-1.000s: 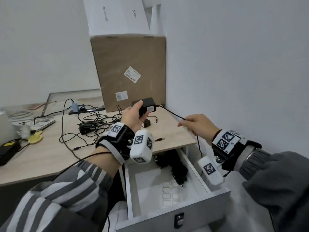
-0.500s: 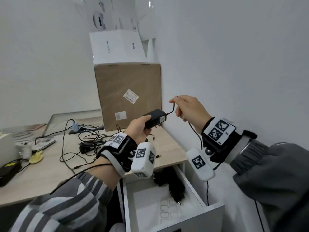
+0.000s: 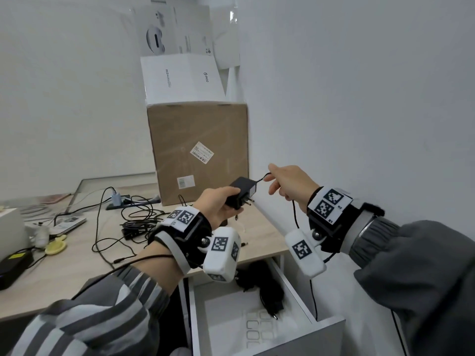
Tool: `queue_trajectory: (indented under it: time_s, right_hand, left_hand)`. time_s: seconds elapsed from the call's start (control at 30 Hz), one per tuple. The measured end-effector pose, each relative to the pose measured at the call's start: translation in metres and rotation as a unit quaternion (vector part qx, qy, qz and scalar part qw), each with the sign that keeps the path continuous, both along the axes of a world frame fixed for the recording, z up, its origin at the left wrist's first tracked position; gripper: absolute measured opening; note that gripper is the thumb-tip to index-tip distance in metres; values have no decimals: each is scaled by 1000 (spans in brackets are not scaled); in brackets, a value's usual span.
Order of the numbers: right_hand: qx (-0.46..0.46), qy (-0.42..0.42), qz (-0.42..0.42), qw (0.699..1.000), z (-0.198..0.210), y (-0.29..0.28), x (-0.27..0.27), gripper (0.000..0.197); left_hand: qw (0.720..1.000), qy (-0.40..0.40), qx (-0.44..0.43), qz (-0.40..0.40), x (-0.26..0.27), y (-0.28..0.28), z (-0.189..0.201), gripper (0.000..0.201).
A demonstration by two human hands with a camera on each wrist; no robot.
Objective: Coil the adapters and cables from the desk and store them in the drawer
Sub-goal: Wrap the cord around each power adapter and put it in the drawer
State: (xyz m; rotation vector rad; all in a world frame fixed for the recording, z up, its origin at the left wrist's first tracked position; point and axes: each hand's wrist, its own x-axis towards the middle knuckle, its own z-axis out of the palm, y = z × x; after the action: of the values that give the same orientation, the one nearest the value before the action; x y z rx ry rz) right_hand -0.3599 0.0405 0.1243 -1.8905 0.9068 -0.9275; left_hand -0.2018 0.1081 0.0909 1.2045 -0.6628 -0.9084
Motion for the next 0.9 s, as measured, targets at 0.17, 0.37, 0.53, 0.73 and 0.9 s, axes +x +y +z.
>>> queue_trajectory:
  time_s: [0.17,0.37,0.53,0.73,0.9]
  right_hand:
    - [-84,75,32,993,-17,23,14,30]
    - [-161,3,-2,987,-42,27,15,25]
    - [-163,-22,-10,986,-49,29,15,19]
    - [-187,-3,-5,982,-47,31,15,17]
    - [-225,20,-6,974,-50,29,16,8]
  left_hand:
    - [996,-43,-17,69,-8,-10,-9,33]
    - [992,77,-77,61,-12,-5,-1,34]
    - [988,123,-88,25,-9,-2,-1,15]
    - [986,145,-79,26,-8,5,-4,15]
    - [985,157,-69,23,-7,9,-3,15]
